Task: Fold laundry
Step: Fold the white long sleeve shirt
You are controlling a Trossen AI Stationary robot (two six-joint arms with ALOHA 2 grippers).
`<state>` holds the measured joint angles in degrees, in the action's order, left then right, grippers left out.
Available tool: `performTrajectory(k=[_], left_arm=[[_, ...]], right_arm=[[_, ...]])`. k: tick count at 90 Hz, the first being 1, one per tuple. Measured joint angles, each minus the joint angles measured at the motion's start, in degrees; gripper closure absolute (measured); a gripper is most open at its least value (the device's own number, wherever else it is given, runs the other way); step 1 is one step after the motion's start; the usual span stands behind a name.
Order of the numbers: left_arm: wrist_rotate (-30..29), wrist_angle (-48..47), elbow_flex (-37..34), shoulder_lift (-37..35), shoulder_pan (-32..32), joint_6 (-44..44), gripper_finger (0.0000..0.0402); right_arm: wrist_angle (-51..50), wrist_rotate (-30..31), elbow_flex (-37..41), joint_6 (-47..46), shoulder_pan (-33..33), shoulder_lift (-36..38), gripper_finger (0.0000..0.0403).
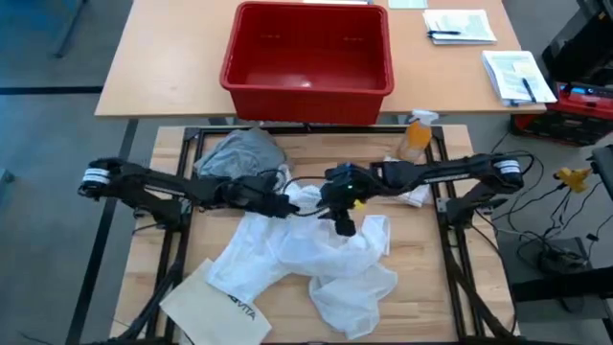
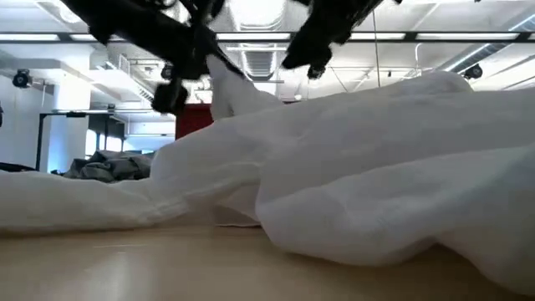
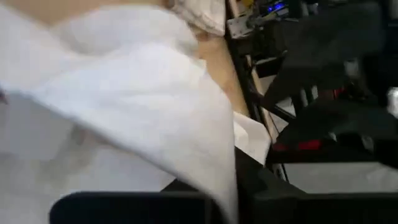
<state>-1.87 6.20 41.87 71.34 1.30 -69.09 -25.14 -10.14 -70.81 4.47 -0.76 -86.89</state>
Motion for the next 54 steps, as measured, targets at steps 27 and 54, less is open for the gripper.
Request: performTrajectory(k=[27,54], left_arm=[[-2.2,-4.7,0.0,-15.0,0.0,4.6,0.0401],[-2.0,-4.7,0.3,-20.2,0.0,7.0,0.0401]], right_arm=[[5.2,5.6,7.1,-2.9,-2.4,4.1,0.0176],[13.9,-0.8,11.3,-8.8,-1.8,2.5,0.0204]])
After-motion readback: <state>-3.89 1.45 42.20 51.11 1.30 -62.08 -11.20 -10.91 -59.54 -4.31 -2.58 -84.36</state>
